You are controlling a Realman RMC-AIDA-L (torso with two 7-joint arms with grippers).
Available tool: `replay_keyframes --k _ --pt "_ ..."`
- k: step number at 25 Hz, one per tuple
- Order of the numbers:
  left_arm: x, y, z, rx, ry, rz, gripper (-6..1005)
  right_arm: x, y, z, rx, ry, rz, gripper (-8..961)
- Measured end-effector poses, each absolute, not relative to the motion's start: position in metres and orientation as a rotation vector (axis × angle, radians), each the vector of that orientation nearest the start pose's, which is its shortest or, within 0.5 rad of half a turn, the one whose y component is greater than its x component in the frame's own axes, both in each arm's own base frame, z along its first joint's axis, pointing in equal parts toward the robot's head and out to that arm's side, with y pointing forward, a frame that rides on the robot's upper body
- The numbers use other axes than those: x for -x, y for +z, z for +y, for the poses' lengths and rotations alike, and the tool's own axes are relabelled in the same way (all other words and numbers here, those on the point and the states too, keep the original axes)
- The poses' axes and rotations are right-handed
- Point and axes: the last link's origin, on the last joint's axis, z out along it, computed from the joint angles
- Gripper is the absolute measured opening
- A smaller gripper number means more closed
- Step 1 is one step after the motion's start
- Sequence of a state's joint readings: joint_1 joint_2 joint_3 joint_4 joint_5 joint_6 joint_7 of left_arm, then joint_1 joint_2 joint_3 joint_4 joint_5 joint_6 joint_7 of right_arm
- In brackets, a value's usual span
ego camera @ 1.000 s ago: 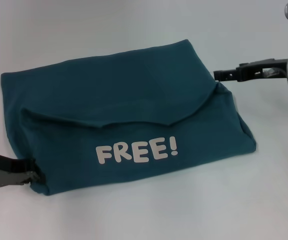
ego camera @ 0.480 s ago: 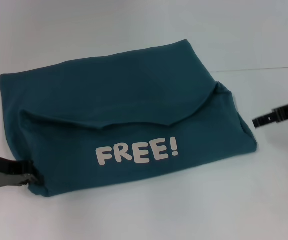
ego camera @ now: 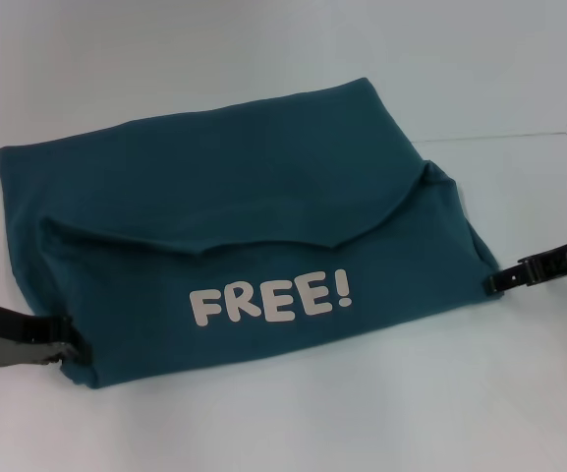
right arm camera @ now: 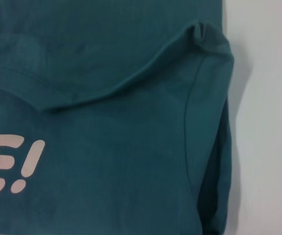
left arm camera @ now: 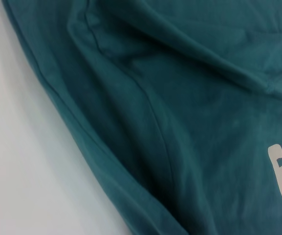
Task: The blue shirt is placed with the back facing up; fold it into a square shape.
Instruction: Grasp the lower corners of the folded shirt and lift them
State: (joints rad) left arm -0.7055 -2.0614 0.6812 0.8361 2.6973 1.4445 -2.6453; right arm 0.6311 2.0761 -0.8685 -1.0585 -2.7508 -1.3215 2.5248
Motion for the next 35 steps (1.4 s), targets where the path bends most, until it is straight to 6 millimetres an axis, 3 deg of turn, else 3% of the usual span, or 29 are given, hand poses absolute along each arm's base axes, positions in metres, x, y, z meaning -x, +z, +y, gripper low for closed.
replay_keyframes --k 21,26,35 --pt "0.282 0.021 0.372 2.103 0.055 -1.839 68 -0.289 0.029 0.394 2.104 -0.187 1.377 905" --pt "0.282 0.022 0.371 2.106 0.056 -1.837 69 -0.291 0.024 0.397 2.093 -0.172 1.383 715" --pt "0.282 0.021 0.371 2.115 0.06 -1.835 69 -0.285 0.019 0.401 2.116 -0.131 1.376 522"
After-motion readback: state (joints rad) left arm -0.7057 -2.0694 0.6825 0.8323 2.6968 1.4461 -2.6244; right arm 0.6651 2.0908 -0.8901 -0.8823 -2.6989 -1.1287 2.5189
